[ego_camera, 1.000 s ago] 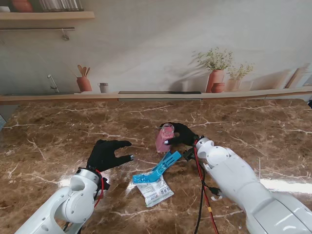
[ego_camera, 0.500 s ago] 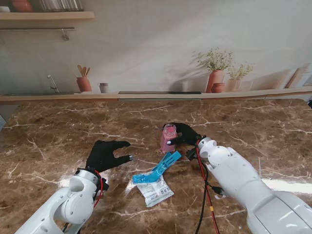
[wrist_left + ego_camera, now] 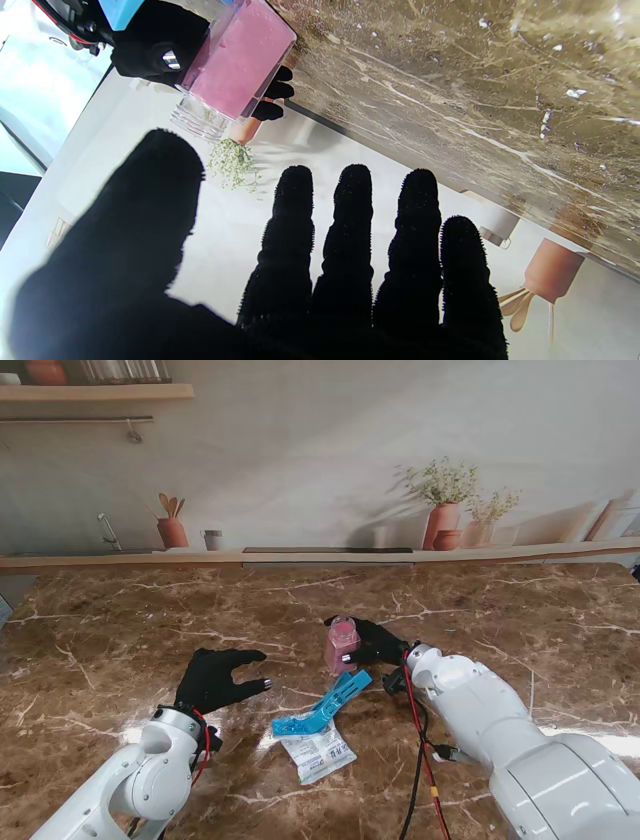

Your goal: Fill the seasoning bottle

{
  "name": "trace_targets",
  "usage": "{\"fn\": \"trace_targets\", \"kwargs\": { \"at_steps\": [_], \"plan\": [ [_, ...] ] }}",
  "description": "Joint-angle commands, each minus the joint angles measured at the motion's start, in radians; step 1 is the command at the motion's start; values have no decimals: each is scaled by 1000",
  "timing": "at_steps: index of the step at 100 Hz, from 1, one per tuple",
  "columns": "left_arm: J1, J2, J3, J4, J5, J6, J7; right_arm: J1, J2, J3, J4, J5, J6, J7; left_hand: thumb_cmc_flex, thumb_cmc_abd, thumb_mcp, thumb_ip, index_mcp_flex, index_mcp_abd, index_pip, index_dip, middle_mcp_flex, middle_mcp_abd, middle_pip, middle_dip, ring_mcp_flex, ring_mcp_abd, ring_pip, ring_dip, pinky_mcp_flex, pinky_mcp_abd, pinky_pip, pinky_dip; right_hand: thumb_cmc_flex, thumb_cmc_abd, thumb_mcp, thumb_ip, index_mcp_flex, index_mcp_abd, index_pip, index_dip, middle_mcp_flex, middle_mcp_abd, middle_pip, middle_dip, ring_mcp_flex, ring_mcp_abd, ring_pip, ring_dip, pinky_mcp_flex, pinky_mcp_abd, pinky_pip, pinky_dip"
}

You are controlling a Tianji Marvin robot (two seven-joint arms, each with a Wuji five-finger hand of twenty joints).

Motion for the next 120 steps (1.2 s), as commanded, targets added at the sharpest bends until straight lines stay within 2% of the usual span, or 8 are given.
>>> {"fn": "trace_targets", "kwargs": {
  "at_steps": [1, 29, 52, 65, 88, 103, 111, 120],
  "plan": [
    [6, 0, 0, -2, 3, 5, -3, -12, -9, -12, 6, 1, 14, 9, -35, 30, -40, 21, -11, 0, 389, 1, -22, 2, -15, -7, -23, -35, -15, -13, -21, -33, -23, 11, -42, -38, 23, 14, -61, -22, -23, -7, -72, -1, -11, 21, -50, -21, -34, -20, -1, 104, -24, 17],
    [9, 2, -5, -8, 6, 10, -13, -18, -18, -1, 6, 21, 29, 35, -36, 30, -43, 21, -9, -4, 392, 2, -21, 2, -15, -7, -20, -35, -15, -13, -21, -31, -24, 11, -49, -59, 33, 5, -147, -95, -97, 1, -173, 9, -37, -7, -67, -18, -111, -21, 10, 101, -69, 22],
    [7, 3, -6, -8, 7, 11, -17, -18, -16, 0, 7, 36, 45, 100, -37, 28, -40, 22, -9, -4, 393, 3, -18, 1, -14, -6, -21, -35, -15, -13, -22, -32, -25, 11, -17, -48, 18, 11, 60, -184, 74, 120, -178, 8, -80, -22, -67, -14, -134, -105, 26, 106, -134, -13],
    [7, 4, -8, -9, 10, 11, -20, -22, -18, -4, 7, 39, 54, 109, -37, 27, -39, 21, -8, -6, 394, 3, -18, 3, -14, -6, -21, -35, -15, -12, -23, -31, -25, 11, 23, -21, 1, 22, 133, -221, 117, 134, -177, 0, -92, -25, -69, -18, -135, -140, 33, 111, -167, -43],
    [9, 4, -9, -9, 11, 15, -19, -23, -24, -21, 7, 31, 56, 83, -38, 29, -37, 21, -9, -6, 393, 3, -20, 1, -14, -6, -21, -36, -15, -12, -24, -30, -27, 11, 36, -13, -4, 26, 288, -283, 307, 230, -165, -18, -60, -28, -67, -26, -132, -150, 41, 110, -185, -63],
    [10, 4, -8, -9, 9, 16, -18, -23, -28, -26, 7, 19, 58, 40, -37, 29, -37, 21, -9, -4, 392, 2, -20, 1, -15, -6, -19, -35, -15, -12, -23, -31, -25, 11, 41, 14, -11, 26, 375, -333, 486, 362, -123, -35, 1, -38, -64, -39, -121, -105, 34, 103, -152, -33],
    [10, 4, -9, -9, 9, 16, -20, -22, -28, -24, 7, 17, 57, 32, -36, 30, -37, 21, -8, -4, 392, 2, -20, 3, -15, -7, -21, -35, -15, -13, -22, -32, -25, 12, 80, 30, -57, -100, 408, -374, 550, 420, -86, -43, 23, -43, -62, -45, -111, -58, 28, 100, -131, -9],
    [10, 3, -9, -9, 7, 16, -18, -20, -26, -21, 7, 14, 56, 22, -35, 33, -39, 20, -8, -3, 391, 2, -21, 4, -15, -7, -21, -33, -15, -12, -21, -31, -24, 12, 104, 61, -91, -132, 440, -407, 591, 475, -58, -52, 38, -42, -54, -50, -90, -26, 25, 96, -119, 6]
  ]
}}
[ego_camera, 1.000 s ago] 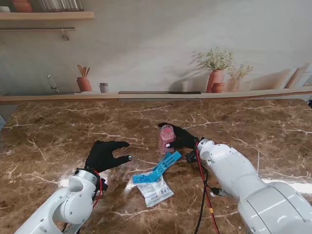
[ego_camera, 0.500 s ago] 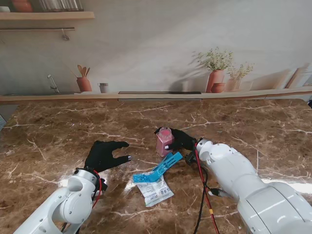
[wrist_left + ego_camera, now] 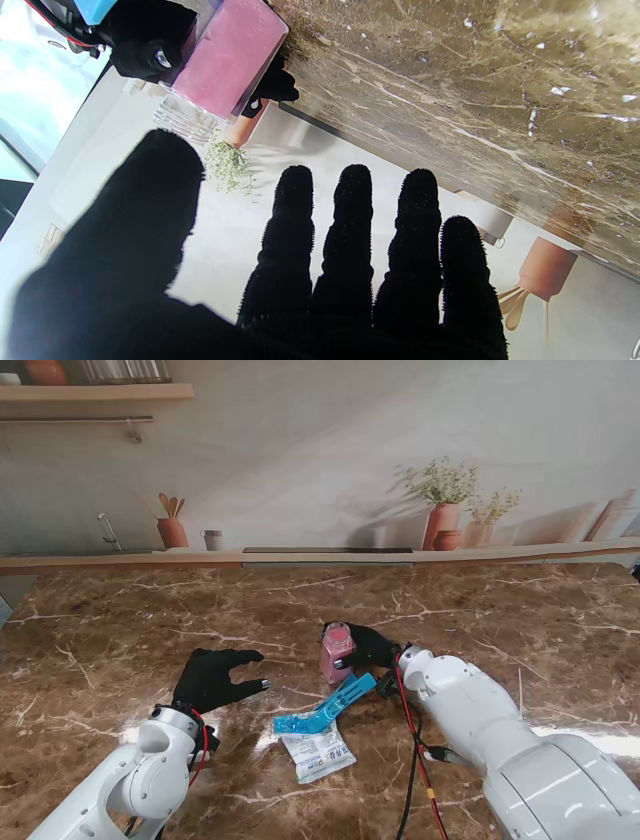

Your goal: Fill the seasoning bottle

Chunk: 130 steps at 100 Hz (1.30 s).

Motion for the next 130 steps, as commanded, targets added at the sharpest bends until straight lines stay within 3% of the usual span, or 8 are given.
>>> {"fn": "trace_targets", "kwargs": {
  "at_steps": [1, 52, 68, 82, 94, 112, 123, 130],
  "plan": [
    [7, 0, 1, -1, -1, 4, 1, -15, -6, 1, 13, -5, 15, 10, -36, 33, -40, 20, -8, -3, 391, 2, -22, 3, -12, -7, -21, -33, -15, -12, -20, -31, -23, 12, 51, 98, 3, -25, 183, -173, 312, 163, 22, -51, 12, -18, -17, 23, 15, 26, 37, 182, 96, 34],
    [10, -2, -6, 1, -1, -4, 13, -23, 4, 30, -10, -20, -12, -148, -31, 33, -42, 21, 1, 2, 389, 1, -16, 6, -14, -9, -14, -31, -13, -14, -16, -27, -18, 11, 52, 59, 35, -31, 376, -125, 437, 399, 338, -89, 66, 23, 131, -7, 240, 75, 35, 184, 209, 165],
    [11, -3, -8, 2, -3, -6, 19, -56, 37, 1, -99, 6, 12, -252, -31, 32, -40, 21, 5, 4, 389, 1, -12, 7, -14, -9, -12, -31, -12, -15, -15, -28, -16, 11, 66, 53, 72, -12, 422, -95, 530, 424, 555, -97, 78, 43, 292, -13, 283, 92, 89, 195, 291, 165],
    [11, -3, -10, 3, -2, -8, 22, -98, 73, -13, -204, 1, 57, -367, -31, 31, -37, 20, 8, 2, 391, 2, -9, 6, -15, -10, -8, -31, -12, -16, -13, -27, -15, 10, 89, 29, 129, 39, 464, -74, 637, 432, 846, -97, 137, 88, 634, 17, 343, 141, 185, 226, 441, 144],
    [9, -4, -9, 6, -4, -9, 25, -132, 90, -8, -277, -28, 99, -468, -30, 29, -35, 20, 13, 3, 389, 1, -4, 3, -15, -11, -6, -30, -12, -16, -12, -25, -13, 10, 173, -15, 104, -27, 494, -51, 725, 470, 1028, -116, 247, 327, 866, 54, 425, 242, 255, 258, 595, 110],
    [8, -5, -8, 8, -8, -13, 27, -145, 108, -22, -294, -112, 104, -533, -29, 31, -31, 19, 15, 2, 388, 0, -2, 3, -18, -14, -6, -33, -14, -19, -12, -24, -13, 9, 184, 9, 93, -16, 474, -56, 712, 482, 994, -176, 381, 537, 841, 23, 585, 403, 242, 248, 673, 84],
    [8, -5, -8, 10, -6, -15, 30, -145, 108, -27, -282, -124, 103, -538, -28, 31, -31, 18, 19, 1, 390, 1, -1, 2, -19, -16, -5, -32, -15, -20, -11, -25, -11, 8, 198, 25, 98, -7, 361, -92, 539, 404, 950, -193, 410, 613, 777, 11, 680, 478, 227, 244, 674, 66],
    [7, -5, -8, 11, -8, -16, 31, -145, 104, -25, -273, -113, 104, -528, -25, 29, -29, 18, 22, 1, 391, 1, -1, 3, -19, -17, -4, -31, -15, -21, -11, -27, -12, 6, 204, 45, 99, 1, 222, -63, 338, 112, 939, -191, 419, 638, 760, 18, 709, 534, 221, 242, 671, 60]
  ]
}}
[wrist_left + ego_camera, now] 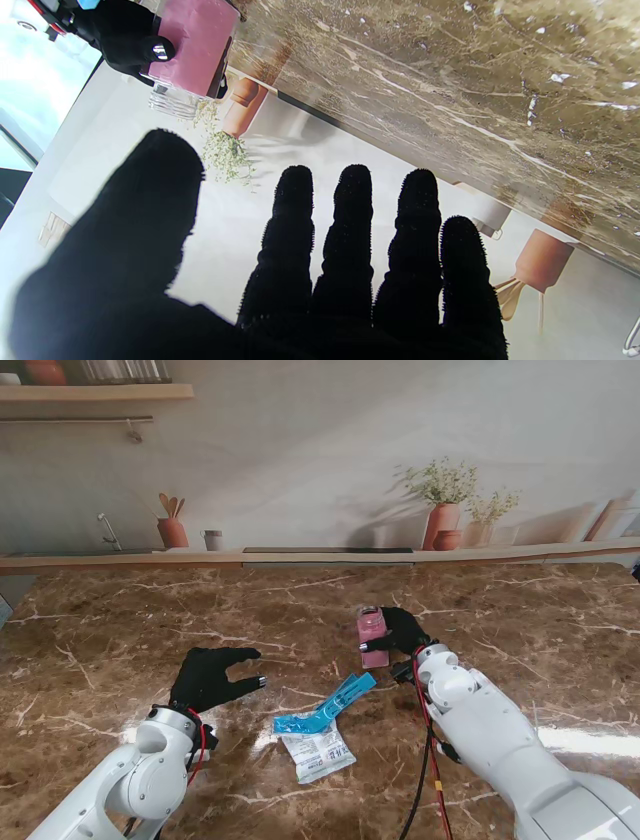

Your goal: Fill the seasoning bottle

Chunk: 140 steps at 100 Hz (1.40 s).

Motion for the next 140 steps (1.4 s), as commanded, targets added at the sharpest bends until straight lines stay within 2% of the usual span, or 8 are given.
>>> {"fn": "trace_targets", "kwargs": {
  "at_steps": [1, 10, 22, 40, 58, 69, 99, 140],
  "plan": [
    [3, -3, 2, 6, 0, -3, 4, -3, -5, 4, 14, 20, 1, 24, -25, 29, -29, 18, 21, 0, 391, 1, -1, 3, -18, -16, -5, -32, -16, -12, -11, -27, -12, 6, 183, 219, 182, 36, -20, -199, 382, -191, 93, -170, 342, 136, -9, -67, 81, 78, -18, -20, 28, -20],
    [3, -2, 1, 6, 1, -3, 3, 2, -9, -1, 33, 22, -2, 38, -24, 30, -27, 18, 22, 0, 391, 1, -1, 3, -19, -17, -4, -31, -17, -14, -9, -28, -12, 4, 193, 239, 190, 45, -6, -39, 164, -492, 75, -159, 364, 178, -39, -50, 122, 137, -24, -20, 21, -22],
    [4, -2, -1, 5, 2, -3, 2, 11, -13, -14, 63, 14, -6, 55, -21, 28, -23, 17, 25, 0, 393, 2, -2, 3, -22, -20, -3, -33, -17, -15, -7, -29, -9, 3, 204, 281, 197, 61, 28, 8, 120, -634, 39, -138, 390, 260, -98, -33, 176, 209, -46, -21, 19, -24],
    [3, -2, -2, 6, 3, -3, 3, 19, -37, -10, 112, 31, -16, 71, -22, 31, -20, 16, 26, -2, 393, 2, -4, 4, -24, -24, -4, -32, -18, -18, -9, -32, -9, -1, 203, 317, 194, 71, 81, -87, 556, -905, -11, -132, 494, 418, -181, -52, 303, 304, -80, -17, 32, -29],
    [3, -2, -3, 6, 2, -4, 0, 13, -44, -7, 128, 57, -34, 117, -20, 36, -15, 15, 30, -3, 396, 3, -3, 4, -25, -27, -5, -31, -19, -21, -11, -31, -8, -3, 115, 366, 280, 118, 135, -182, 602, -613, -242, -112, 427, 417, -444, -97, 324, 246, -133, -65, 20, 30],
    [3, -1, -3, 4, 1, -4, -2, 5, -42, -6, 122, 68, -39, 128, -20, 36, -13, 15, 30, -5, 396, 4, -2, 2, -26, -29, -3, -30, -18, -21, -10, -29, -6, -4, 104, 336, 281, 116, 63, -199, 519, -408, -413, -83, 260, 4, -541, -99, 146, 59, -159, -96, -22, 72],
    [-1, -1, -1, 7, -2, -8, -8, 6, -42, -5, 131, 55, -48, 119, -16, 36, 5, 14, 35, -6, 399, 5, 1, 3, -27, -34, 2, -30, -16, -21, -10, -27, -1, -4, 142, 155, 237, 40, 151, -230, 542, 54, -116, -88, 82, -333, -213, -73, -176, -230, -4, -48, 43, 81],
    [-1, 0, -4, 3, 1, -7, -12, -35, -19, 30, 16, 132, -4, 127, -16, 40, 8, 12, 39, -4, 401, 5, 3, 4, -28, -37, 1, -30, -17, -22, -21, -18, -5, -4, 218, 328, 130, 78, 114, -173, 652, 142, 50, -108, 365, 127, 172, 16, -18, 36, 237, 59, 198, 39]
  ]
}}
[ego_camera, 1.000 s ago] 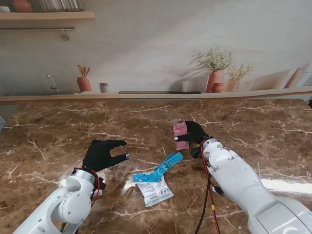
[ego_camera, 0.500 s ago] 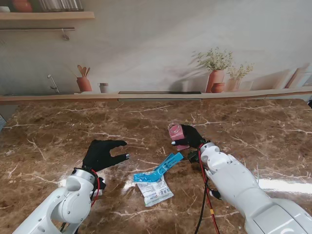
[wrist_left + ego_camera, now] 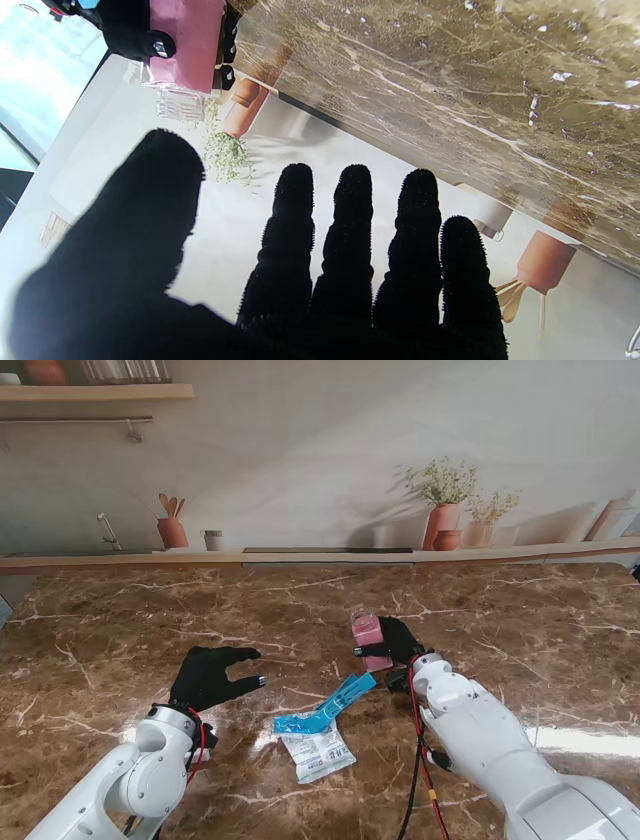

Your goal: Fill the seasoning bottle

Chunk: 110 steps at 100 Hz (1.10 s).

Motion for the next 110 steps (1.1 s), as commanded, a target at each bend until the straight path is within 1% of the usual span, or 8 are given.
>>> {"fn": "trace_targets", "kwargs": {
  "at_steps": [1, 11, 25, 36, 45, 56, 71, 110],
  "plan": [
    [3, 1, -1, 0, 4, -1, -4, -28, 18, 1, -39, -12, 16, 0, -16, 40, 8, 12, 24, -4, 401, 5, -1, 4, -25, -12, 1, -30, -17, -10, -21, -18, -5, -4, 217, 287, 153, 57, 99, -192, 695, 127, 67, -118, 340, 143, 90, -30, 148, 90, 40, 126, 73, -6],
    [1, 2, -6, -3, 9, -9, -9, -65, 47, 20, -132, -8, 51, -17, -15, 40, 8, 12, 24, -3, 401, 5, 0, 2, -25, -12, -1, -32, -19, -11, -20, -18, -6, -4, 225, 335, 143, 76, -61, -204, 568, -15, 17, -130, 380, 193, 60, -32, 209, 130, 40, 127, 71, -11],
    [-2, 10, -21, -10, 21, -27, -38, -125, 92, 64, -267, -37, 96, -36, -15, 43, 8, 12, 22, -5, 400, 4, -5, 2, -28, -13, -4, -31, -23, -13, -24, -14, -10, -4, 222, 346, 170, 80, -106, 39, 290, -520, -24, -107, 406, 228, 26, -17, 247, 178, 29, 146, 59, -23],
    [-5, 20, -42, -26, 30, -43, -90, -175, 127, 104, -372, -91, 131, -41, -14, 47, 7, 12, 12, -5, 394, 3, -17, 5, -30, -13, -10, -28, -26, -13, -26, 3, -13, -2, 212, 381, 186, 72, -54, 17, 456, -742, -52, -89, 409, 289, -8, -9, 290, 225, 16, 159, 60, -21],
    [-10, 29, -62, -42, 34, -57, -139, -220, 149, 140, -459, -141, 155, -53, -12, 49, 4, 12, 1, -17, 390, 2, -29, 2, -32, -11, -15, -26, -24, -9, -8, 26, -3, 8, 221, 446, 163, 71, -12, -63, 585, -705, -96, -93, 453, 359, -60, -16, 359, 273, 26, 158, 86, -10],
    [-21, 43, -90, -64, 35, -70, -224, -282, 171, 186, -576, -182, 185, -56, -10, 51, -1, 12, -18, -22, 384, 2, -47, -6, -37, -11, -23, -31, -28, -8, 5, 46, 3, 19, 225, 504, 140, 73, 20, -143, 602, -495, -142, -99, 482, 386, -105, -27, 449, 261, 52, 159, 174, 38],
    [-38, 61, -134, -83, 20, -71, -350, -371, 193, 235, -720, -275, 188, -84, 4, 45, -2, 13, -44, -19, 367, -4, -72, -9, -43, -11, -25, -28, -33, -6, 44, 77, 22, 35, 222, 537, 140, 68, 21, -173, 584, -339, -109, -97, 385, 252, -26, -28, 504, 201, 143, 180, 323, 107],
    [-56, 127, -208, -94, 12, -95, -722, -547, 208, 272, -932, -447, 144, -183, -14, -79, 55, 8, -250, 74, 122, -162, -302, -40, -66, -11, -173, -52, -97, -28, -2, 52, -33, 44, 264, 523, 172, 72, 56, -172, 565, -291, -15, -95, 345, 179, 68, -30, 527, 168, 246, 161, 476, 121]
  ]
}}
